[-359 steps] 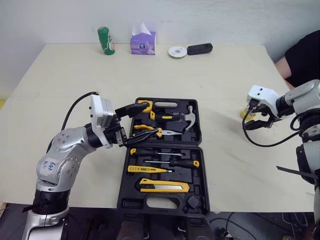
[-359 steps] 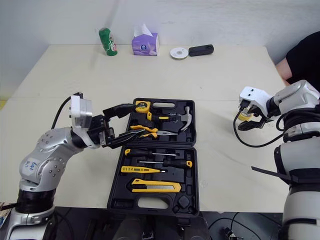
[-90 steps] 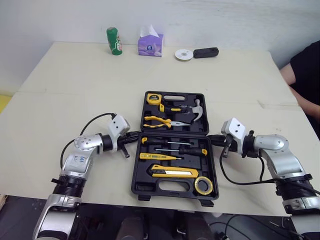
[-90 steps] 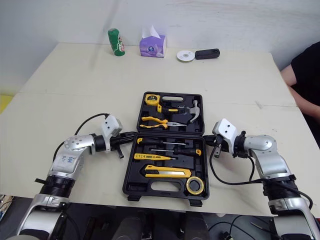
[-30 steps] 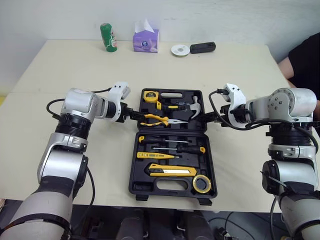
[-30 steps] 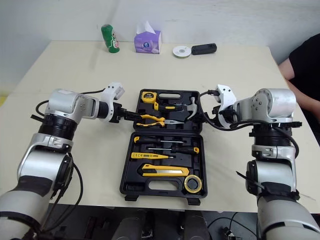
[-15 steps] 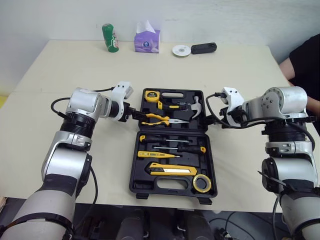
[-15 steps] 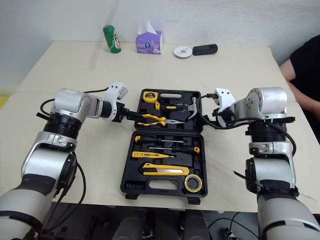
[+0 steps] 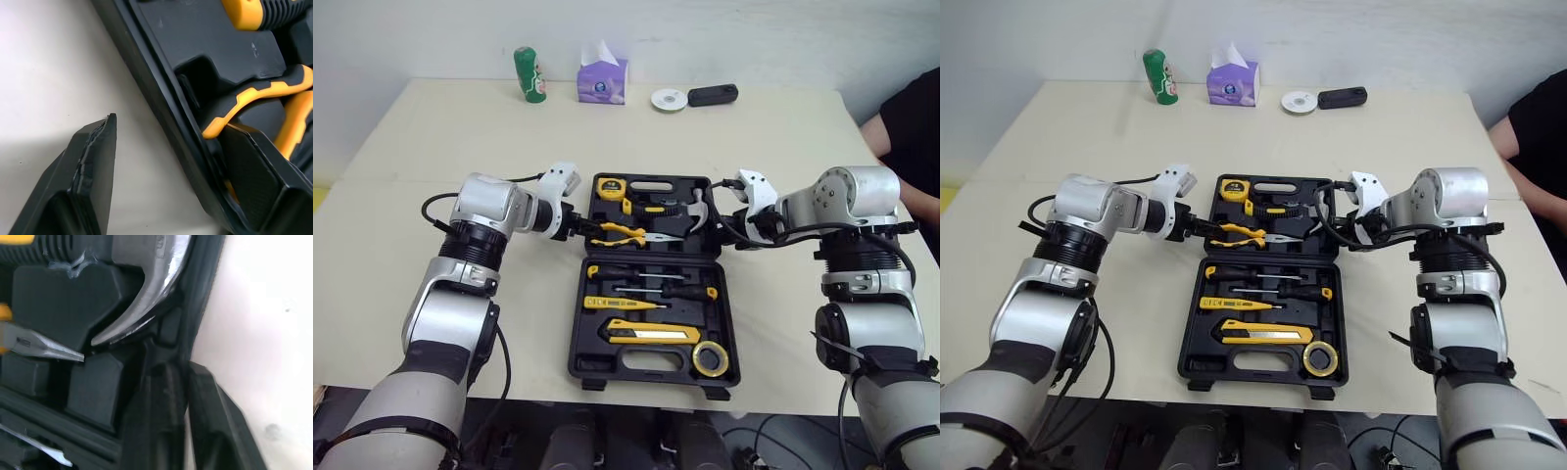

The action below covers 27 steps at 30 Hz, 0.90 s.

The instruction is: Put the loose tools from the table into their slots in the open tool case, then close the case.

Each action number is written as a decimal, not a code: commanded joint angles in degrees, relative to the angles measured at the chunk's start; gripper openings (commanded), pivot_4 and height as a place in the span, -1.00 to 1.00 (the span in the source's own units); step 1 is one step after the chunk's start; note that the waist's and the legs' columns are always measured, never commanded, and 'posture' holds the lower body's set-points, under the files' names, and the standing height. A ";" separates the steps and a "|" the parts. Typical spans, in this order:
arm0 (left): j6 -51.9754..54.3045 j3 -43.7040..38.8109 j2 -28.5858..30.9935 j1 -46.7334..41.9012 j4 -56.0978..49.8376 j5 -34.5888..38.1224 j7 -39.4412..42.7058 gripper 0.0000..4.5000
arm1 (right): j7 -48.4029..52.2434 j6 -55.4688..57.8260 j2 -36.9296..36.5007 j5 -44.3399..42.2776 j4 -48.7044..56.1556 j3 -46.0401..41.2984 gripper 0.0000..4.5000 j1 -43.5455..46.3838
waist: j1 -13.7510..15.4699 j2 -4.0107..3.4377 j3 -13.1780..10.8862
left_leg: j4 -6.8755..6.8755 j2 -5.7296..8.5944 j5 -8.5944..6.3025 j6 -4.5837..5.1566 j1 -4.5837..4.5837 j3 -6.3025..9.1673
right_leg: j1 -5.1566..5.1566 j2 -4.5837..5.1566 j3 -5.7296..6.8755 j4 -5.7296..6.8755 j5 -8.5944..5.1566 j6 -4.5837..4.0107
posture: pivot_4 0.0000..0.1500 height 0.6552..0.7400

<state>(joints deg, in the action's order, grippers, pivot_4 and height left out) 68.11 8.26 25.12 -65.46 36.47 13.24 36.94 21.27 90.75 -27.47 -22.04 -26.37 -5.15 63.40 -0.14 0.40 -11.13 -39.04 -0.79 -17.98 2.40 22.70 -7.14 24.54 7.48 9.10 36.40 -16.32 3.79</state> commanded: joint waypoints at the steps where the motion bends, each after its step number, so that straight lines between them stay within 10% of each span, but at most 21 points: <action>1: 0.41 -1.64 -0.50 -1.16 -0.24 0.03 -0.73 0.50 | -1.11 0.48 1.06 0.52 0.04 -2.48 -0.96 -0.09 | -0.08 0.01 0.00 | 0.00 0.00 0.00 0.00 -0.01 0.00 | 0.00 0.01 -0.01 0.00 0.00 0.00 | 1.00 1.00; 11: -5.93 -13.94 -2.99 0.60 -4.16 2.52 -8.12 0.50 | -5.89 -3.50 5.90 0.60 14.88 -13.39 -0.96 -5.25 | -0.29 0.01 0.00 | 0.00 -0.02 0.00 0.00 0.09 0.06 | 0.09 0.04 -0.01 0.01 0.00 0.01 | 1.00 1.00; 20: -15.74 -16.20 -2.08 5.18 -7.47 1.74 -11.15 -0.83 | -5.16 -12.04 8.52 -0.69 25.71 -12.76 -1.00 -12.01 | -1.44 0.01 0.00 | 0.01 0.05 0.14 -0.06 0.55 -0.01 | 0.65 -0.01 -0.02 0.16 0.01 0.01 | 1.00 1.00; 27: -19.38 -16.81 -2.61 6.88 -8.87 2.09 -11.80 -1.00 | -3.88 -15.41 9.08 -1.72 29.49 -11.30 -1.00 -14.56 | -1.59 0.00 0.00 | 0.07 0.04 0.15 -0.05 0.56 -0.09 | 0.76 -0.06 -0.12 0.23 0.01 0.00 | 1.00 1.00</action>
<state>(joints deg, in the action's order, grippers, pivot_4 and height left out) 53.92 -5.76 20.74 -59.20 31.64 15.92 27.23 14.85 78.23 -18.34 -20.79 -3.26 -16.26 49.57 -1.74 0.40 -11.13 -38.98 -0.76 -17.83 2.35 23.25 -7.24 25.30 7.43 8.98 36.63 -16.31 3.79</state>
